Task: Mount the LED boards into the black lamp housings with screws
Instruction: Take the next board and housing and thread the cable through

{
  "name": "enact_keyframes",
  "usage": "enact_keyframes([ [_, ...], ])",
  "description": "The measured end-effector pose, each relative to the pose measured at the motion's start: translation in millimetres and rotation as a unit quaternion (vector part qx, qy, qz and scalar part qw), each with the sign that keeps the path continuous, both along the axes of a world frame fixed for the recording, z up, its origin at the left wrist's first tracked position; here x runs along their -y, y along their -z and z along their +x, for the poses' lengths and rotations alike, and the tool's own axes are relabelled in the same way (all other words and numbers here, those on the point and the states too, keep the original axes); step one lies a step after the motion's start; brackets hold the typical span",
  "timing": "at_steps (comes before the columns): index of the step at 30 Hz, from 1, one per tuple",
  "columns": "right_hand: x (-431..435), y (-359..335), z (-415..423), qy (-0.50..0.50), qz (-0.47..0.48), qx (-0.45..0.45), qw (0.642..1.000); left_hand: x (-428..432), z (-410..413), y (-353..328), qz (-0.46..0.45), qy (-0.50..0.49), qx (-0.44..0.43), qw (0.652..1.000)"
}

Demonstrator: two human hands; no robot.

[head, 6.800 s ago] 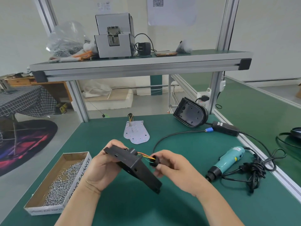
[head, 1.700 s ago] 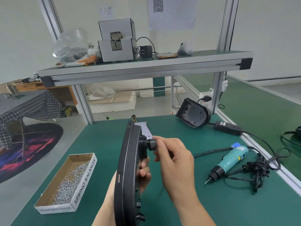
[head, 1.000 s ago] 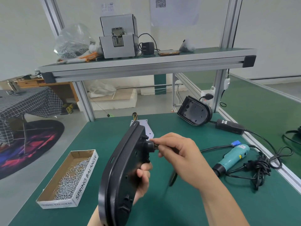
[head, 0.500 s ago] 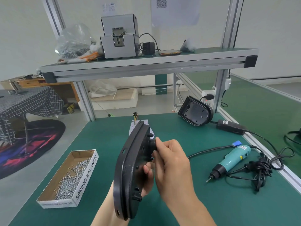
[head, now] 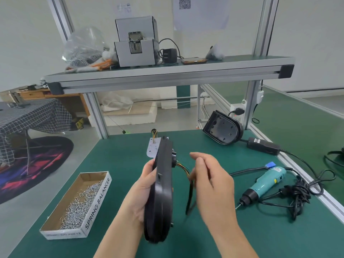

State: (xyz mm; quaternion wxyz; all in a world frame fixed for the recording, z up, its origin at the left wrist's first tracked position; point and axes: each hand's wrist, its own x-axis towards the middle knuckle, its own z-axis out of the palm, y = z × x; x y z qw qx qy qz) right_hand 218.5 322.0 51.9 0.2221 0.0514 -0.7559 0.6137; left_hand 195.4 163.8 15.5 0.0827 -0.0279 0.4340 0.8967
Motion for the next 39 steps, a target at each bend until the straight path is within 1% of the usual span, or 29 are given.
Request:
enact_keyframes([
  [1, -0.4, -2.8, -1.5, -0.047, -0.044, 0.075, 0.995, -0.8, -1.5, -2.0, -0.025, -0.010, -0.029, 0.999],
  [2, -2.2, -5.7, -3.0, -0.091, -0.066, 0.153, 0.982, 0.1, -1.1, -5.2, -0.070, -0.016, -0.054, 0.996],
  [3, -5.6, -9.8, -4.2, -0.131, -0.070, 0.215, 0.965, 2.8, -1.1, -6.1, -0.136, -0.027, -0.087, 0.987],
  [4, -10.0, -13.2, -6.6, -0.171, -0.058, 0.258, 0.949, 4.9, -1.1, -9.1, -0.212, -0.037, -0.111, 0.970],
  [5, -15.1, -16.4, -8.7, -0.217, -0.048, 0.278, 0.935, 7.5, -0.2, -10.4, -0.276, -0.046, -0.133, 0.951],
  [6, -20.2, -19.9, -9.0, -0.255, -0.058, 0.277, 0.925, 8.8, 1.9, -12.0, -0.320, -0.047, -0.152, 0.934],
  [7, -25.4, -22.3, -9.9, -0.278, -0.069, 0.269, 0.919, 9.3, 2.5, -11.8, -0.342, -0.041, -0.169, 0.923],
  [9, -34.4, -21.1, -10.7, -0.290, -0.059, 0.259, 0.919, 5.7, 6.0, -14.7, -0.386, -0.030, -0.219, 0.896],
  [11, -37.3, -18.3, -10.6, -0.272, -0.060, 0.239, 0.930, 1.5, 7.8, -18.7, -0.415, -0.026, -0.262, 0.871],
  [13, -36.8, -11.9, -8.0, -0.249, -0.114, 0.205, 0.940, -2.5, 10.2, -25.7, -0.423, -0.027, -0.306, 0.852],
  [15, -35.3, -6.3, -1.1, -0.236, -0.171, 0.164, 0.942, -5.0, 11.9, -31.9, -0.455, -0.042, -0.353, 0.816],
  [17, -33.2, -0.8, 5.1, -0.222, -0.198, 0.119, 0.947, -7.1, 13.6, -34.9, -0.477, -0.055, -0.380, 0.791],
  [19, -30.2, 2.2, 10.7, -0.206, -0.202, 0.082, 0.954, -9.3, 15.6, -33.2, -0.485, -0.068, -0.395, 0.777],
  [23, -29.7, 8.8, 15.4, -0.188, -0.173, 0.018, 0.967, -12.0, 18.4, -27.3, -0.475, -0.072, -0.408, 0.776],
  [27, -33.7, 9.7, 13.8, -0.195, -0.129, -0.007, 0.972, -13.7, 18.7, -22.9, -0.467, -0.079, -0.412, 0.779],
  [29, -35.7, 10.2, 8.4, -0.203, -0.127, -0.002, 0.971, -15.7, 16.7, -21.6, -0.466, -0.085, -0.406, 0.781],
  [31, -36.3, 13.6, 0.8, -0.203, -0.151, 0.023, 0.967, -19.4, 11.1, -19.7, -0.471, -0.094, -0.390, 0.786],
  [32, -35.0, 17.3, -3.8, -0.204, -0.177, 0.039, 0.962, -21.6, 7.2, -18.1, -0.472, -0.099, -0.371, 0.794],
  [34, -30.8, 27.1, -10.9, -0.222, -0.268, 0.073, 0.935, -26.0, -1.6, -13.1, -0.458, -0.113, -0.304, 0.828],
  [35, -29.4, 34.8, -13.7, -0.213, -0.286, 0.087, 0.930, -28.3, -6.3, -10.6, -0.446, -0.125, -0.267, 0.845],
  [36, -28.3, 43.5, -16.4, -0.193, -0.266, 0.098, 0.939, -29.8, -10.7, -7.5, -0.431, -0.142, -0.234, 0.860],
  [38, -27.9, 63.9, -21.3, -0.118, -0.134, 0.115, 0.977, -30.5, -19.3, 0.6, -0.421, -0.167, -0.186, 0.872],
  [39, -27.3, 75.0, -23.3, -0.088, -0.074, 0.127, 0.985, -29.6, -22.0, 5.5, -0.430, -0.165, -0.168, 0.872],
])
